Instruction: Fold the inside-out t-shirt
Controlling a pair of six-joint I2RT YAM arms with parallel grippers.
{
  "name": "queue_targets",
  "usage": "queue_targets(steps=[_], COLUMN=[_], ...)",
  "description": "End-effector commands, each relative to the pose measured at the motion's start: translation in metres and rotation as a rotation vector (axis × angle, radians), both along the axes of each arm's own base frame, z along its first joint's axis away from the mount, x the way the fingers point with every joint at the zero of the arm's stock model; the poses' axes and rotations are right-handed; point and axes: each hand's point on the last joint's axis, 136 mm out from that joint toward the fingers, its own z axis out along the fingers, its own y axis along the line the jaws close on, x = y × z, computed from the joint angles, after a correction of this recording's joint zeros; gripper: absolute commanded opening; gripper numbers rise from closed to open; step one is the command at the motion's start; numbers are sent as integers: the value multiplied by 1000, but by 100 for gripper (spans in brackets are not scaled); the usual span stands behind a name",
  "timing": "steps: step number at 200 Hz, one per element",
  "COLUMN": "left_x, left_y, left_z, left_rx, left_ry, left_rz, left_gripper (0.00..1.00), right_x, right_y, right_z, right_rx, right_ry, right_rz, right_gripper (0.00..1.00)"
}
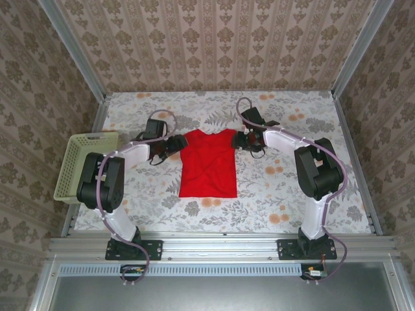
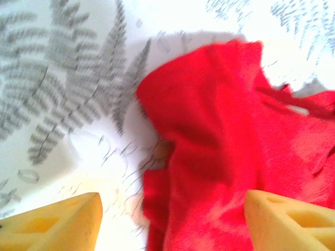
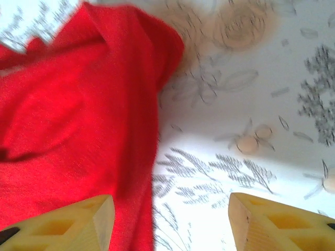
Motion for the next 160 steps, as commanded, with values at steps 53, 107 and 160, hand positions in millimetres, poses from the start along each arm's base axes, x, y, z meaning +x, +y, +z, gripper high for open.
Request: queue_targets(steps=[53, 107, 160], left_x=[34, 37, 43], left_y=[-13, -45, -66], left_z=[-36, -50, -44], left_rx=[42, 2, -92], left_ry=[83, 97, 57], left_rz=[-36, -90, -111], left_gripper=[74, 59, 35], right_x=[31, 29, 31], right_y=[23, 57, 79], right_z=[-27, -53, -64], right_rx=[59, 130, 152], right_ry=[73, 155, 189], right_rz=[-10, 49, 84], right_gripper=[61, 56, 39])
